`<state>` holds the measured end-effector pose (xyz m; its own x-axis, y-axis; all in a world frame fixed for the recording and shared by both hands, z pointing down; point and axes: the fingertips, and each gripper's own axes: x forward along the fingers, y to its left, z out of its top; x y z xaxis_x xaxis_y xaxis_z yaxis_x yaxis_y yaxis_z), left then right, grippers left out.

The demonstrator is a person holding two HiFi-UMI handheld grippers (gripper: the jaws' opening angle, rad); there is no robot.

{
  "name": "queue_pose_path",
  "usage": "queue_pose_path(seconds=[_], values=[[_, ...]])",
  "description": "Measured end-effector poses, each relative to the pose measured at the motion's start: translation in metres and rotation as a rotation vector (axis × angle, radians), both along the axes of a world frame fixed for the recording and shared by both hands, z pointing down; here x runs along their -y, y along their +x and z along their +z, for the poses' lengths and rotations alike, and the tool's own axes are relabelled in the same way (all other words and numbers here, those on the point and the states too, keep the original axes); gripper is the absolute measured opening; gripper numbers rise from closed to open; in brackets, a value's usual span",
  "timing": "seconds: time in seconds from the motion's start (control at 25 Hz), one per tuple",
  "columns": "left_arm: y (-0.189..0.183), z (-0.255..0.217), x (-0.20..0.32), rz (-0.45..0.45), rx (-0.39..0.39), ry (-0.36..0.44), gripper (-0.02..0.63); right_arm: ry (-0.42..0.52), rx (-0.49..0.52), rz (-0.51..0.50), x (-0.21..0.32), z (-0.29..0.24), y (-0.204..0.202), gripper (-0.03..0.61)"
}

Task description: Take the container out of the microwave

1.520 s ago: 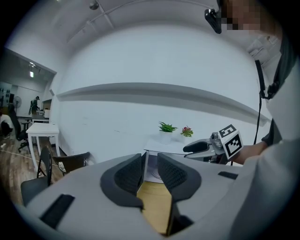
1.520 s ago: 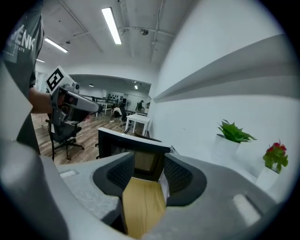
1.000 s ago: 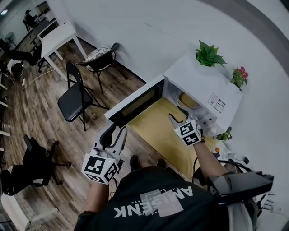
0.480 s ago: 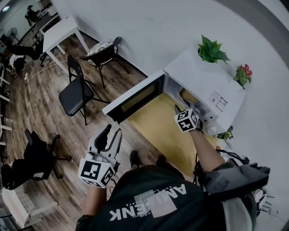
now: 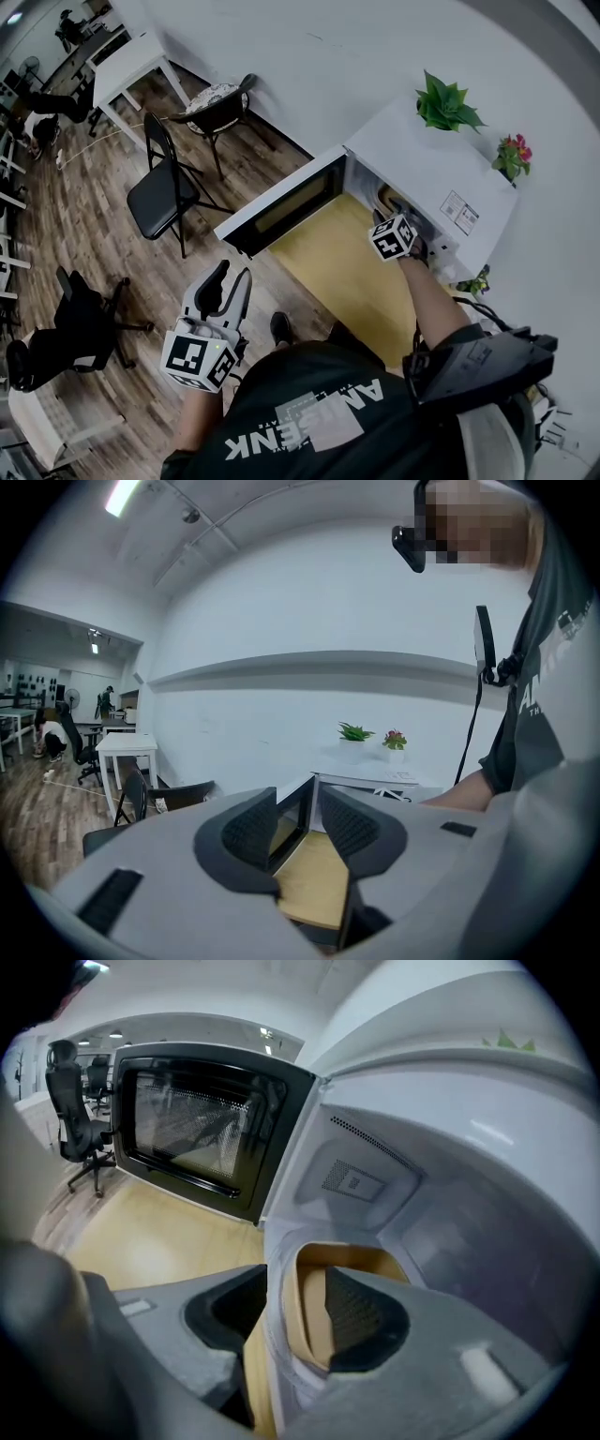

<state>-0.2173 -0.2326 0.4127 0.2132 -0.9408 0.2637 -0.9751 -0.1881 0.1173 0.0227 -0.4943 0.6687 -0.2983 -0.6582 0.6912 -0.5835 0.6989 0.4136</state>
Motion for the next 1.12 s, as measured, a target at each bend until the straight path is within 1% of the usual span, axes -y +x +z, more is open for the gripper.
queue_pose_path(seconds=[0.12, 0.32, 0.44, 0.52, 0.6, 0.68, 0.72, 0.8, 0.96, 1.12], values=[[-0.001, -0.002, 0.003, -0.001, 0.000, -0.005, 0.132, -0.003, -0.027, 0.008, 0.008, 0.007, 0.005, 0.175], [-0.009, -0.001, 0.004, -0.027, -0.014, -0.009, 0.132, -0.018, -0.056, 0.008, 0.015, 0.015, 0.007, 0.169], [-0.012, -0.002, 0.004, -0.041, -0.023, -0.003, 0.132, -0.023, -0.078, -0.003, 0.015, 0.020, 0.008, 0.126], [-0.016, -0.003, 0.004, -0.054, -0.042, 0.010, 0.132, -0.020, -0.108, -0.025, 0.015, 0.023, 0.008, 0.124], [-0.018, -0.003, 0.005, -0.057, -0.057, 0.012, 0.132, -0.011, -0.123, -0.036, 0.015, 0.023, 0.007, 0.094], [-0.017, -0.001, 0.006, -0.049, -0.053, 0.010, 0.132, -0.003, -0.110, -0.033, 0.016, 0.021, 0.007, 0.048], [-0.016, -0.001, 0.006, -0.042, -0.044, 0.011, 0.130, -0.002, -0.098, -0.030, 0.017, 0.020, 0.007, 0.037], [-0.012, -0.004, 0.007, -0.026, -0.022, 0.012, 0.130, -0.006, -0.079, -0.027, 0.017, 0.017, 0.007, 0.034], [-0.013, -0.005, 0.010, -0.012, -0.039, 0.010, 0.130, -0.020, -0.065, -0.024, 0.014, 0.014, 0.006, 0.032], [-0.019, -0.001, 0.015, -0.010, -0.043, -0.007, 0.123, -0.055, -0.003, -0.011, 0.003, 0.007, 0.001, 0.028]])
